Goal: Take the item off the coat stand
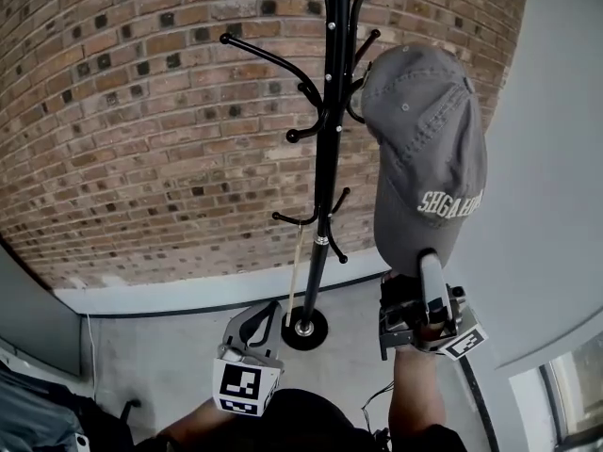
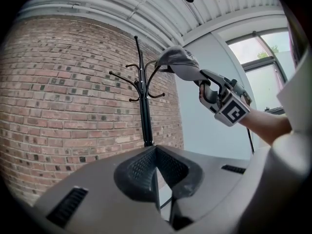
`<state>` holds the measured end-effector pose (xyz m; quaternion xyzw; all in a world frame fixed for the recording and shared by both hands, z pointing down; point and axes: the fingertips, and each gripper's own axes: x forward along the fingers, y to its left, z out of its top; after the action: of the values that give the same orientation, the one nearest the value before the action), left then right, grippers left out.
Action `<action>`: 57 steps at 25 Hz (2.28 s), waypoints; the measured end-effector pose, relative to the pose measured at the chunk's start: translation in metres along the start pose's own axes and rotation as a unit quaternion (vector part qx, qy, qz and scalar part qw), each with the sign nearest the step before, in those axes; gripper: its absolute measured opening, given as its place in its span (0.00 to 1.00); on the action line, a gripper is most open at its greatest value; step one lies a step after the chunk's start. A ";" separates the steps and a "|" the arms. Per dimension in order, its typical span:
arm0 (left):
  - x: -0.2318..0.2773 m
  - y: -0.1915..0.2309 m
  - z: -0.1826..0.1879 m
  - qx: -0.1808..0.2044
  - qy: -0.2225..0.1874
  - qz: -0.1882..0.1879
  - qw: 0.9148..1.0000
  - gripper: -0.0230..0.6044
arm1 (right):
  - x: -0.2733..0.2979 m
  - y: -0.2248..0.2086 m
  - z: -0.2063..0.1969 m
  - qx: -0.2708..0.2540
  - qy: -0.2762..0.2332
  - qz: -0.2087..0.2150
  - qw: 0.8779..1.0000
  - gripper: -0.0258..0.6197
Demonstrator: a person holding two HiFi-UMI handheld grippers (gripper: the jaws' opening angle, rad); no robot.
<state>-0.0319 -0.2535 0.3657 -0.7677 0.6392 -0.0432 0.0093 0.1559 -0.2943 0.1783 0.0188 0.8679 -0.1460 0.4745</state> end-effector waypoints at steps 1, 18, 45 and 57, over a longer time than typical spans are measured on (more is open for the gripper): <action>-0.001 0.001 0.000 0.001 -0.002 -0.001 1.000 0.08 | 0.007 0.003 0.008 -0.011 -0.002 0.006 1.000 0.09; -0.025 0.026 -0.020 -0.035 0.010 -0.044 0.998 0.08 | -0.038 0.043 0.028 -0.123 -0.049 -0.136 0.982 0.09; -0.130 -0.046 -0.122 -0.061 0.113 -0.220 0.967 0.08 | -0.239 0.162 -0.139 -0.065 -0.025 -0.459 0.886 0.09; -0.244 -0.179 -0.137 -0.039 0.138 -0.233 0.962 0.08 | -0.327 0.288 -0.168 -0.030 0.052 -0.485 0.873 0.09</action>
<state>0.0893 0.0242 0.5015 -0.8818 0.4390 -0.1247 -0.1188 0.2469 0.0618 0.4668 -0.4108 0.7955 -0.3305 0.2986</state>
